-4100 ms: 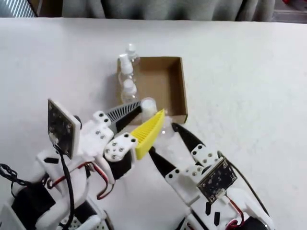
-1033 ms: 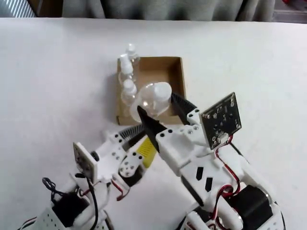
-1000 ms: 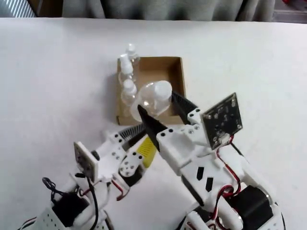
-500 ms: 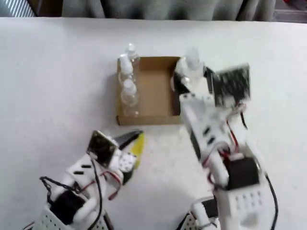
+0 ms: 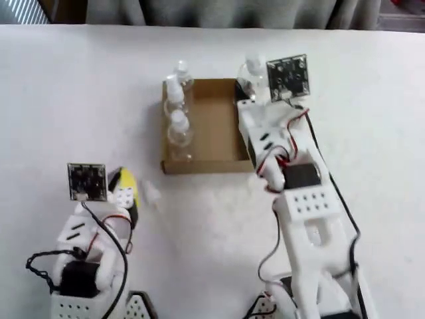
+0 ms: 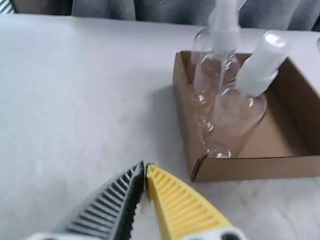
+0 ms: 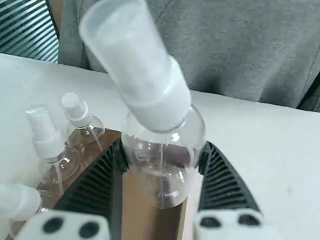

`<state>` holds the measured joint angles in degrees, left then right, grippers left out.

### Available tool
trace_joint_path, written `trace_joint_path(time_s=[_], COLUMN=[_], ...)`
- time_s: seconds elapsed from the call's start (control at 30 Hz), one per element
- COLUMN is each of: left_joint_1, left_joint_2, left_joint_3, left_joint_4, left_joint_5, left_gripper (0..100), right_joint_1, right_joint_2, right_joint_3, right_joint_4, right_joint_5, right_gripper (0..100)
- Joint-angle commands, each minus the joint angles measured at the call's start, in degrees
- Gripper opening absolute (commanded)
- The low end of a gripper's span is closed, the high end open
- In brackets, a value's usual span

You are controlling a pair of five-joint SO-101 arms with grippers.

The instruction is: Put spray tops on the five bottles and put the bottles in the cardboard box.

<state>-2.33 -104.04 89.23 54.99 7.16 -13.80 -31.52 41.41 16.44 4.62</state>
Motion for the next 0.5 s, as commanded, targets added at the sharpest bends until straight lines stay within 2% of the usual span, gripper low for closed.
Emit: trace_joint_path(time_s=[0.0, 0.13, 0.47], left_joint_1=[-3.74, -7.16, -6.99], left_joint_2=[-0.66, -0.66, -0.66], left_joint_3=[3.16, 5.19, 5.89], left_joint_4=[-6.77, -12.04, -12.4], left_joint_5=[-0.79, -0.79, -0.79], left_gripper=[2, 2, 2], right_joint_1=[0.57, -0.4, -2.24], right_joint_2=[5.05, 11.3, 26.33], right_joint_3=[-1.23, -2.46, -13.45], right_joint_4=[-7.43, -12.09, -12.0], right_joint_5=[0.53, 0.53, 0.53], right_gripper=[1.5, 1.5, 1.5])
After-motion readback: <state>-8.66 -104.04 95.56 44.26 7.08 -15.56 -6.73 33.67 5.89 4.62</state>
